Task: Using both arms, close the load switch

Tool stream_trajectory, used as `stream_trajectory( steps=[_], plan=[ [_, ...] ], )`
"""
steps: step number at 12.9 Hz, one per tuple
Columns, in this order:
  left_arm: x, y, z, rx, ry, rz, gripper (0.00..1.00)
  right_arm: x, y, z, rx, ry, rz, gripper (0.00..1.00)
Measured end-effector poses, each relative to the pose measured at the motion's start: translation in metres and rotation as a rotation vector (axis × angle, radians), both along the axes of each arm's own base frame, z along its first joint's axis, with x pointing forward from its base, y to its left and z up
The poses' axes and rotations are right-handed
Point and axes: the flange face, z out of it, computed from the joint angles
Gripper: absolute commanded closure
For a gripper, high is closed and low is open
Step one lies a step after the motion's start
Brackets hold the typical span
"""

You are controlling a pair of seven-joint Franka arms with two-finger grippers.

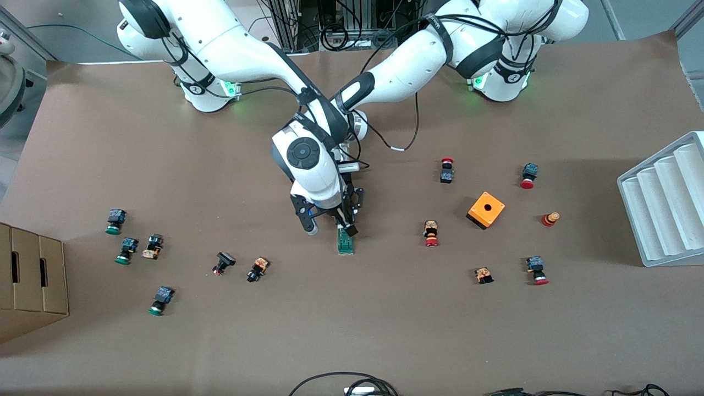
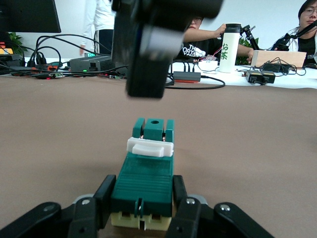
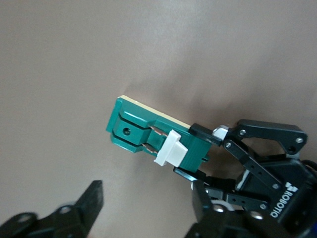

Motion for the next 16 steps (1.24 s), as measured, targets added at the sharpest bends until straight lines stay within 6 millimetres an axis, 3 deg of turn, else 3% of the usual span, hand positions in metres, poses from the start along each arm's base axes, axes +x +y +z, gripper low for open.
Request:
stream_trajectory(
  steps=[2,16],
  plan=[
    [0.0,0.0,0.0,0.0,0.0,0.0,0.5,0.0,0.002,-0.008,0.002,-0.006,-0.006,0.38],
    [0.0,0.0,0.0,0.0,0.0,-0.001,0.5,0.001,-0.01,-0.033,-0.01,-0.018,-0.025,0.43]
  ],
)
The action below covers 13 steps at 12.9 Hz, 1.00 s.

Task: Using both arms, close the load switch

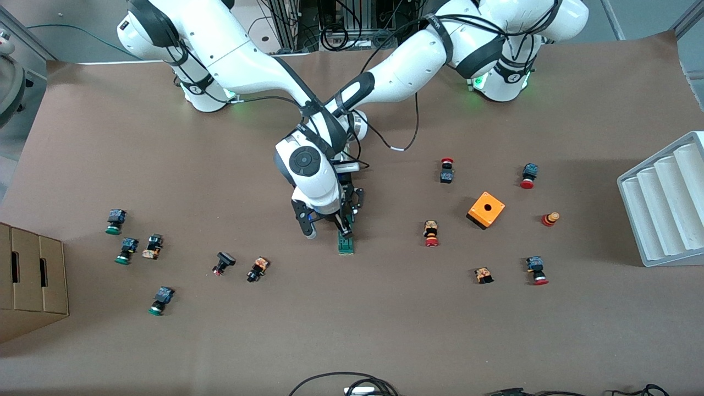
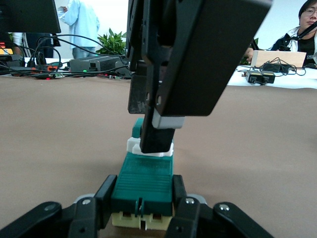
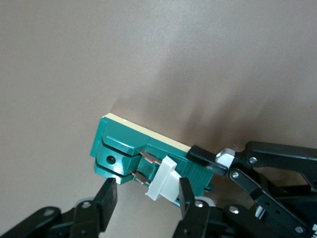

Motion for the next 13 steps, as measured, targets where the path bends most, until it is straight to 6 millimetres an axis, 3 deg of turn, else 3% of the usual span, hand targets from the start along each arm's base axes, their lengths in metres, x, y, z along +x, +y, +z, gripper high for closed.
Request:
stream_trajectory(
  steps=[10,13],
  plan=[
    [0.0,0.0,-0.0001,0.0,0.0,0.0,0.5,-0.0079,-0.0036,-0.0045,-0.011,0.015,0.003,0.49],
    [0.0,0.0,-0.0001,0.0,0.0,0.0,0.5,-0.0076,-0.0033,0.003,-0.005,0.011,0.002,0.49]
  ],
)
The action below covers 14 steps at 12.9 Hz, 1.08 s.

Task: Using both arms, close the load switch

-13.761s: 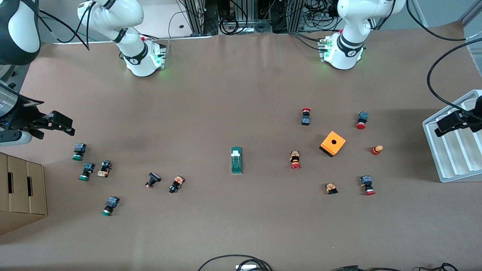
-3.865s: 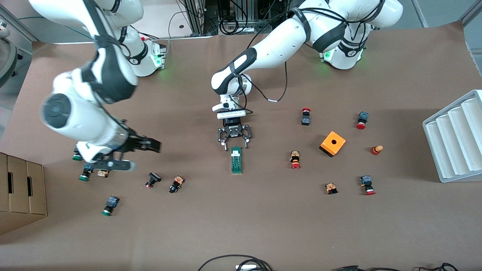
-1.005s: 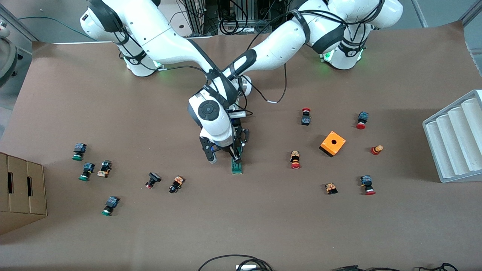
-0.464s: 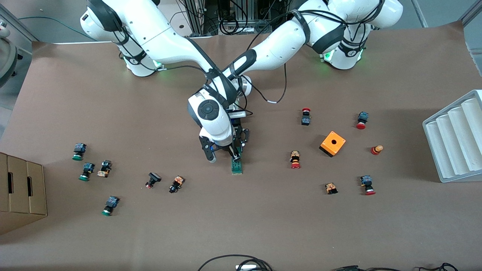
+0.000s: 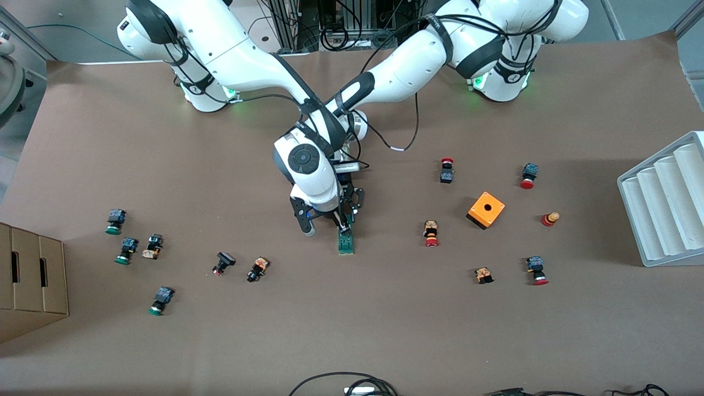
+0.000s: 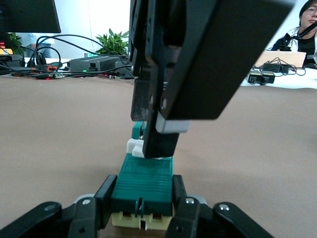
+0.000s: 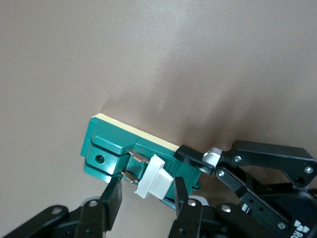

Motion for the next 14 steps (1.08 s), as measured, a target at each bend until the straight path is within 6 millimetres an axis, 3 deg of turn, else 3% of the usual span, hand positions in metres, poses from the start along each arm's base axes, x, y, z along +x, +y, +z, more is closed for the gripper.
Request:
stream_trajectory(
  steps=[8,9,14],
  plan=[
    [0.0,0.0,0.0,0.0,0.0,0.0,0.5,-0.005,-0.003,-0.008,-0.011,0.015,0.001,0.51],
    [0.0,0.0,0.0,0.0,0.0,0.0,0.5,-0.006,-0.003,-0.01,-0.013,0.017,0.002,0.56],
    [0.0,0.0,0.0,0.001,-0.001,-0.001,0.5,-0.009,0.0,-0.012,-0.012,0.018,0.005,0.61]
  ],
)
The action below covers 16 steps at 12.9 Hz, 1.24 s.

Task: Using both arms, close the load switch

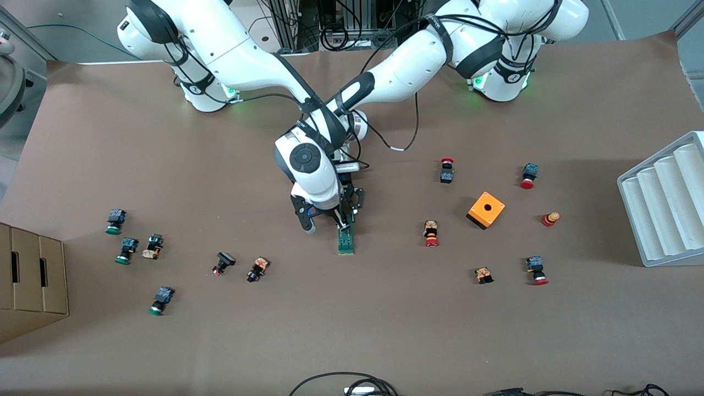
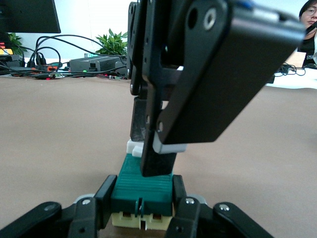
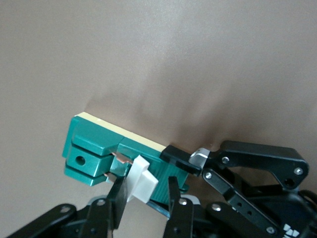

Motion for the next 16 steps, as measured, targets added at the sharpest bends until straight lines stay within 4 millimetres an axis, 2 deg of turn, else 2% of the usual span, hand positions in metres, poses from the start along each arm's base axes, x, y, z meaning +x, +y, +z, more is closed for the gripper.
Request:
stream_trajectory(
  steps=[5,10,16],
  plan=[
    [-0.0002,0.0001,-0.0005,0.002,-0.003,-0.001,0.5,-0.0002,0.001,-0.0002,0.002,-0.003,0.001,0.62],
    [-0.0002,0.0002,-0.0006,0.002,-0.003,-0.001,0.5,-0.0001,0.0022,-0.0006,0.007,-0.012,0.001,0.71],
    [-0.0001,0.0002,-0.0007,0.002,-0.004,-0.001,0.5,-0.0003,0.0028,0.0001,0.008,-0.013,0.002,0.74]
  ],
)
